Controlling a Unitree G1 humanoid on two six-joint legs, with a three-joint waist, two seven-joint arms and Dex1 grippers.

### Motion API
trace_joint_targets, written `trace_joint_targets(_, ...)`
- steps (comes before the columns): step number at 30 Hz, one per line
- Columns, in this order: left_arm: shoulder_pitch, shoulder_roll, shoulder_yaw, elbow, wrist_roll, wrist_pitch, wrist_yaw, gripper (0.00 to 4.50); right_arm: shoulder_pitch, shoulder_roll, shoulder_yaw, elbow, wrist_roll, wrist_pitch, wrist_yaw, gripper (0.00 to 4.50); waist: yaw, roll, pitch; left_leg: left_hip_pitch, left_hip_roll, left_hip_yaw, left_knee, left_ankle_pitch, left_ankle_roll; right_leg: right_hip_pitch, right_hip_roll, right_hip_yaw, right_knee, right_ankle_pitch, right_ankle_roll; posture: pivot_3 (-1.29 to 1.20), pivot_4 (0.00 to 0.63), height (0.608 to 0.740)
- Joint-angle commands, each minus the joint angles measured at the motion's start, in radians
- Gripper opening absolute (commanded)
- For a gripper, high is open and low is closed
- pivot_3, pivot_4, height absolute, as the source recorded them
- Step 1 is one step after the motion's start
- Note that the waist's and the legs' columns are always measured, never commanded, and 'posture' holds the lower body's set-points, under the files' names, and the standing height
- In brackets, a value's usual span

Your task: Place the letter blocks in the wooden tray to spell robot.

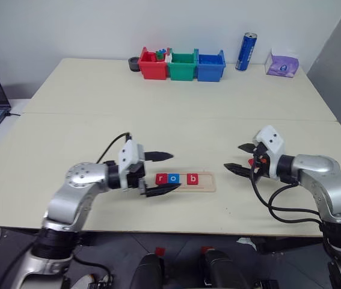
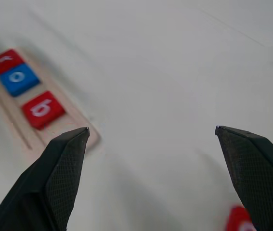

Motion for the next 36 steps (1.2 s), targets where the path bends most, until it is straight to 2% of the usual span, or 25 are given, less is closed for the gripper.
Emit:
trace_joint_targets(1, -0.03, -0.065, -0.055, 0.014, 0.052, -0.021, 0.073, 4.5, 0.07, 0.035, -0.079, -0.1, -0.038, 0.043, -0.154, 4.46, 0.0, 0.0, 0.0, 0.0, 0.0, 0.0, 0.0, 0.0, 0.0, 0.0, 0.0, 0.0, 0.0, 0.0, 0.0, 0.0, 0.15, 0.74)
trace_joint_targets(7, -0.086, -0.148, -0.084, 0.092, 0.095, -0.049, 0.117, 4.5, 0.092, 0.161, -0.08, -0.069, -0.072, 0.047, -0.337, 4.46, -0.011, 0.0, 0.0, 0.003, 0.002, 0.002, -0.001, 0.0, 0.0, 0.0, 0.003, 0.001, 0.002, -0.001, 0.001, 0.0, 0.15, 0.74)
trace_joint_targets(14, -0.095, -0.148, -0.088, 0.131, 0.119, -0.075, 0.104, 4.5, 0.019, 0.289, -0.084, 0.084, -0.05, 0.001, -0.423, 4.46, -0.007, 0.001, 0.0, 0.003, 0.001, 0.004, -0.001, 0.0, 0.0, 0.0, 0.003, 0.001, 0.0, 0.0, 0.001, 0.0, 0.15, 0.74)
trace_joint_targets(20, -0.065, -0.132, -0.085, 0.097, 0.128, -0.068, 0.11, 4.5, 0.003, 0.294, -0.079, 0.2, -0.072, -0.052, -0.468, 4.46, -0.006, 0.001, 0.0, 0.003, 0.001, 0.004, -0.001, 0.0, 0.0, 0.001, 0.002, 0.001, 0.0, 0.0, 0.0, 0.0, 0.15, 0.74)
trace_joint_targets(26, -0.047, -0.126, -0.085, 0.072, 0.128, -0.059, 0.121, 4.5, 0.01, 0.302, -0.084, 0.216, -0.064, -0.041, -0.497, 4.46, -0.004, 0.001, -0.001, 0.003, 0.001, 0.004, 0.0, 0.0, 0.0, 0.002, 0.002, 0.001, 0.0, 0.0, 0.002, 0.0, 0.15, 0.74)
trace_joint_targets(29, -0.034, -0.122, -0.084, 0.054, 0.124, -0.052, 0.123, 4.5, 0.036, 0.314, -0.092, 0.17, -0.053, -0.007, -0.512, 3.87, -0.004, 0.001, -0.001, 0.004, 0.001, 0.004, 0.0, 0.0, 0.0, 0.002, 0.002, 0.001, 0.0, 0.0, 0.002, 0.0, 0.15, 0.74)
trace_joint_targets(32, -0.031, -0.119, -0.082, 0.053, 0.123, -0.052, 0.122, 4.5, 0.053, 0.336, -0.109, 0.124, -0.034, 0.031, -0.531, 2.73, -0.004, 0.001, -0.001, 0.003, 0.001, 0.003, 0.0, 0.0, 0.0, 0.002, 0.002, 0.001, 0.0, 0.0, 0.002, 0.0, 0.15, 0.74)
trace_joint_targets(36, -0.029, -0.119, -0.08, 0.044, 0.118, -0.05, 0.128, 4.5, 0.096, 0.338, -0.089, 0.018, -0.028, 0.106, -0.547, 1.43, -0.004, 0.001, -0.001, 0.003, 0.001, 0.002, -0.001, 0.0, 0.0, 0.002, 0.002, 0.001, 0.0, 0.0, 0.002, 0.0, 0.15, 0.74)
